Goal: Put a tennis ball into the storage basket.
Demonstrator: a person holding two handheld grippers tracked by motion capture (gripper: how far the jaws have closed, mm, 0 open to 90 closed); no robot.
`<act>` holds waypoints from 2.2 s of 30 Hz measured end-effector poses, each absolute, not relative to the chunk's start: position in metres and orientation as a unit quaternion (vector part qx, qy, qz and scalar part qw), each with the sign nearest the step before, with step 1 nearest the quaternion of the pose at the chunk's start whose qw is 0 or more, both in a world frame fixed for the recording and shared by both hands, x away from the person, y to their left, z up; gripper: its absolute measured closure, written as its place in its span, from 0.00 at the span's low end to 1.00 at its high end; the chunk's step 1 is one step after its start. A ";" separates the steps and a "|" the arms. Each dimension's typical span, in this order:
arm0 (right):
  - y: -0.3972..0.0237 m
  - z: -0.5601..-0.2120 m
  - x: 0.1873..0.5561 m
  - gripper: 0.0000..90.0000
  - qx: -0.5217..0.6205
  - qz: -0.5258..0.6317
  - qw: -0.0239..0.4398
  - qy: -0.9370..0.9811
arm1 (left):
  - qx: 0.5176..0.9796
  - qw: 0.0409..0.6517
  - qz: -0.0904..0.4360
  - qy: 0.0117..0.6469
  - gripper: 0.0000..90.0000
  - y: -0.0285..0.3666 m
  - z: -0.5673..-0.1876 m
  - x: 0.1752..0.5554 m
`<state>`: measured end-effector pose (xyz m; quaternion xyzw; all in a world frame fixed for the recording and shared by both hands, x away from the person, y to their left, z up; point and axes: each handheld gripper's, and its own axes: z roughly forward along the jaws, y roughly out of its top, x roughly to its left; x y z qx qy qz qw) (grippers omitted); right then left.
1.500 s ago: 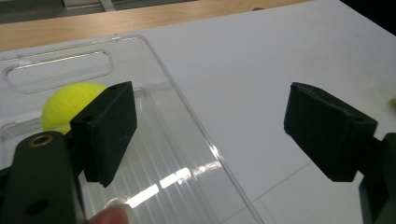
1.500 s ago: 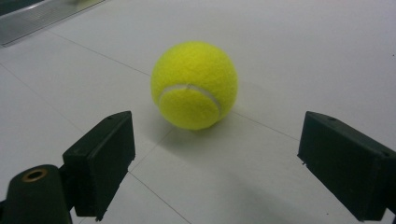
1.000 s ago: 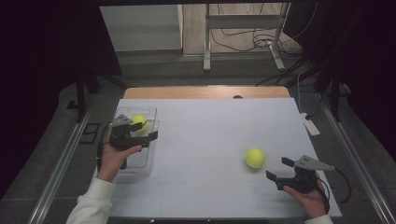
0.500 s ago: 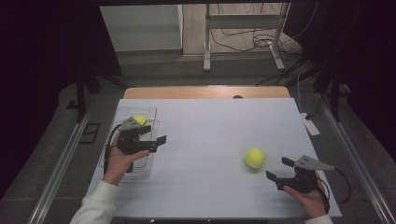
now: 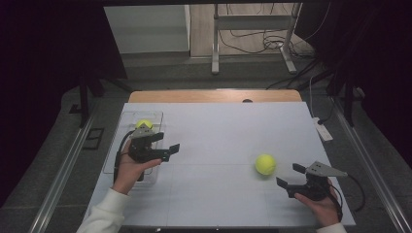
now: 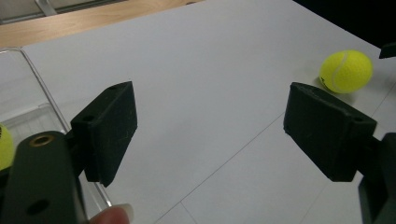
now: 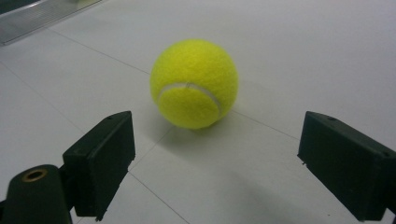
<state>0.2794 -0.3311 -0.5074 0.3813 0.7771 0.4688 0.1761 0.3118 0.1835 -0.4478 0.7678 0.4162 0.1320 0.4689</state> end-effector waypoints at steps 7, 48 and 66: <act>-0.332 -0.508 0.279 0.12 0.383 0.468 0.176 0.777 | 0.773 0.472 0.129 0.404 0.20 0.174 -0.446 0.311; -0.331 -0.507 0.279 0.12 0.381 0.470 0.177 0.776 | 0.799 0.464 0.105 0.367 0.20 0.126 -0.449 0.312; -0.332 -0.505 0.278 0.12 0.380 0.474 0.178 0.774 | 0.818 0.450 0.090 0.347 0.20 0.098 -0.457 0.319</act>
